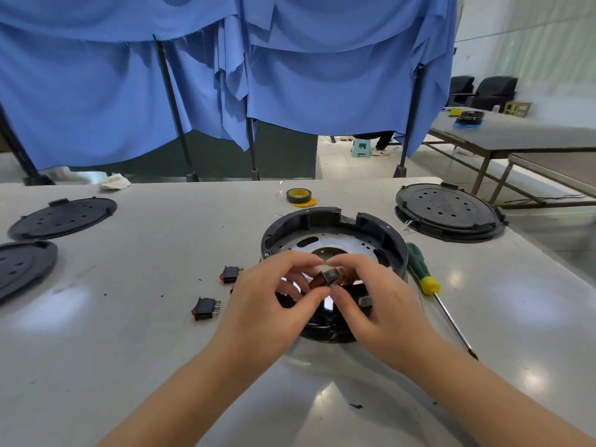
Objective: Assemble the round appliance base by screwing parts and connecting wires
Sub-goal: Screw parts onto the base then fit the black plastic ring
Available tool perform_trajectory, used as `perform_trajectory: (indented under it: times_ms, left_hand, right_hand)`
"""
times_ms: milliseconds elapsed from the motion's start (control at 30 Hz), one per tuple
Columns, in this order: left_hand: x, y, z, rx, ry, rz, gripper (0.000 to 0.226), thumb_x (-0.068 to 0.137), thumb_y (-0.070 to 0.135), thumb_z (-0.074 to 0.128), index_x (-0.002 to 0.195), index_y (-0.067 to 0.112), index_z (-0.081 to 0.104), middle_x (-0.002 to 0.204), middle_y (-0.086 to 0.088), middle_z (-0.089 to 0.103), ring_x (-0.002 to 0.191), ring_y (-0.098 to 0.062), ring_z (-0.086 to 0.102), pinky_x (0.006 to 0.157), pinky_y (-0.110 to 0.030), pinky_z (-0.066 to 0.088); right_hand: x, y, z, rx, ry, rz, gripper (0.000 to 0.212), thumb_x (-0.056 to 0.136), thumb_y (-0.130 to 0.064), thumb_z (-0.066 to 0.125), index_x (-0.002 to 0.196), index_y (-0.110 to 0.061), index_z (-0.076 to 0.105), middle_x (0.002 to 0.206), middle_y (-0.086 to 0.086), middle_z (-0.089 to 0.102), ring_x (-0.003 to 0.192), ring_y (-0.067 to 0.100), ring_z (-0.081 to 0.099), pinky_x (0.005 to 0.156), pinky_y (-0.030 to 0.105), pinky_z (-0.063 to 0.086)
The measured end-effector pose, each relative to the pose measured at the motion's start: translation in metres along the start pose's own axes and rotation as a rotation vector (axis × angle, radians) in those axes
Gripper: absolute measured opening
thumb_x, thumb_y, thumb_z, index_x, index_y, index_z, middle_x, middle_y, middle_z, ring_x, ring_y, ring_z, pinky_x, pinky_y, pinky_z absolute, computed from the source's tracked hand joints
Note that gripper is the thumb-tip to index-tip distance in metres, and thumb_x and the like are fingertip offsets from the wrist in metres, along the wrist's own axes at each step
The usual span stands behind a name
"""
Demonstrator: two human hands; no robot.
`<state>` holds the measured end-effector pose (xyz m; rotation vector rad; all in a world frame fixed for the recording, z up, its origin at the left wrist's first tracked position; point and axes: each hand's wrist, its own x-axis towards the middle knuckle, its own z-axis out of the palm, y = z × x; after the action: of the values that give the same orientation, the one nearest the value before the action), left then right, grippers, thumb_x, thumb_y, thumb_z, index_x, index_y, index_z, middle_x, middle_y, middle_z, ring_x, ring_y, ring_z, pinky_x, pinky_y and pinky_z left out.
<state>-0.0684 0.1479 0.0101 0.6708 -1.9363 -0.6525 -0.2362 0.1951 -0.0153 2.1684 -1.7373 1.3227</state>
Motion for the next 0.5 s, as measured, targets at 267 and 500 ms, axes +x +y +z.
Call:
perform_trajectory:
  times_ms: [267, 500]
  left_hand:
    - [-0.015, -0.001, 0.008, -0.142, 0.102, -0.007, 0.032, 0.073, 0.017, 0.076, 0.103, 0.027, 0.068, 0.087, 0.014, 0.068, 0.074, -0.01, 0.067, 0.067, -0.016, 0.054]
    - [-0.023, -0.011, 0.018, -0.187, 0.05, -0.088, 0.02, 0.08, 0.004, 0.074, 0.093, 0.018, 0.075, 0.082, 0.004, 0.07, 0.079, -0.017, 0.069, 0.07, -0.024, 0.057]
  right_hand:
    - [0.004, 0.004, -0.002, 0.078, -0.024, -0.02, 0.023, 0.094, -0.031, 0.046, 0.082, -0.017, 0.058, 0.078, -0.01, 0.055, 0.074, 0.012, 0.053, 0.066, 0.038, 0.046]
    - [0.004, 0.003, -0.001, 0.038, -0.008, -0.026, 0.019, 0.091, -0.033, 0.048, 0.086, -0.019, 0.061, 0.082, -0.014, 0.057, 0.076, 0.005, 0.053, 0.071, 0.03, 0.044]
